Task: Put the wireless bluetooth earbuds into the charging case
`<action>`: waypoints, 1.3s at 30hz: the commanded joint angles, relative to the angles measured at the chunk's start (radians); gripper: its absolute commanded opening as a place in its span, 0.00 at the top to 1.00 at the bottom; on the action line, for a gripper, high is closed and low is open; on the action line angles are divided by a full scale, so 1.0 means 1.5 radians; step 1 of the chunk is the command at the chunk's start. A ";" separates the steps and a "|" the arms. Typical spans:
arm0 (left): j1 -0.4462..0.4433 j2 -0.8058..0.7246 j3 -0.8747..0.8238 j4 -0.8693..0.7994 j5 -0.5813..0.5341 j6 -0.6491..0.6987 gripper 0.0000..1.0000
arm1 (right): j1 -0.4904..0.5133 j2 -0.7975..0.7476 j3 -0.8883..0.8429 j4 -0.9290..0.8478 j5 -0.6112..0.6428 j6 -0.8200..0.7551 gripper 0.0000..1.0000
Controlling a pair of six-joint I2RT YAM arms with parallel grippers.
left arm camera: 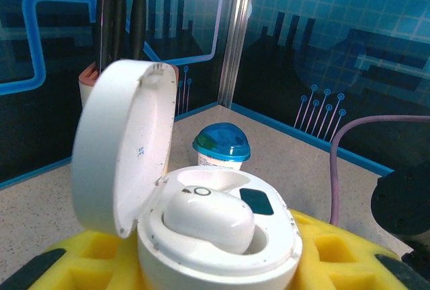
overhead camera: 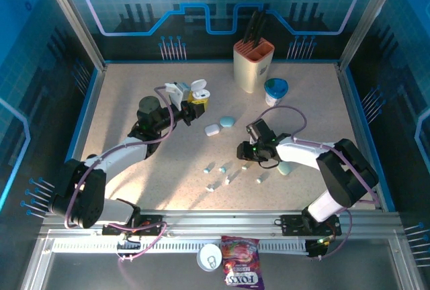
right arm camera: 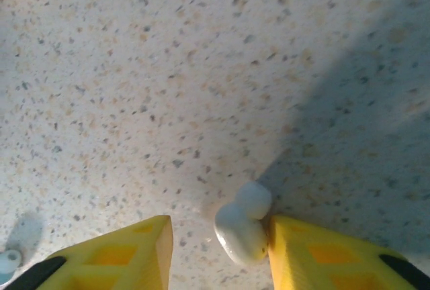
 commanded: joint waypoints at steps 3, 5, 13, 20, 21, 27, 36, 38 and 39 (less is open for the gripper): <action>-0.004 0.010 -0.006 0.030 0.000 0.020 0.64 | 0.030 -0.007 0.041 -0.026 -0.033 0.035 0.53; -0.004 0.011 -0.007 0.032 0.000 0.020 0.64 | 0.041 -0.006 0.049 -0.023 -0.040 0.039 0.50; -0.004 0.009 -0.015 0.037 -0.001 0.026 0.64 | 0.032 -0.029 0.086 -0.069 0.016 -0.029 0.45; -0.004 0.009 -0.022 0.048 0.000 0.023 0.64 | -0.040 0.049 0.138 -0.061 -0.085 -0.100 0.42; -0.004 0.009 -0.023 0.048 0.001 0.023 0.64 | -0.046 0.067 0.149 -0.064 -0.102 -0.103 0.42; -0.004 0.000 -0.030 0.046 -0.003 0.027 0.64 | -0.052 0.099 0.156 -0.059 -0.118 -0.060 0.46; -0.004 0.007 -0.028 0.046 0.000 0.028 0.64 | -0.052 0.111 0.137 -0.045 -0.127 -0.047 0.44; -0.004 0.008 -0.029 0.048 -0.001 0.028 0.64 | -0.052 0.113 0.131 -0.043 -0.125 -0.047 0.43; -0.004 0.008 -0.028 0.050 0.000 0.027 0.64 | -0.051 0.113 0.126 -0.041 -0.123 -0.048 0.43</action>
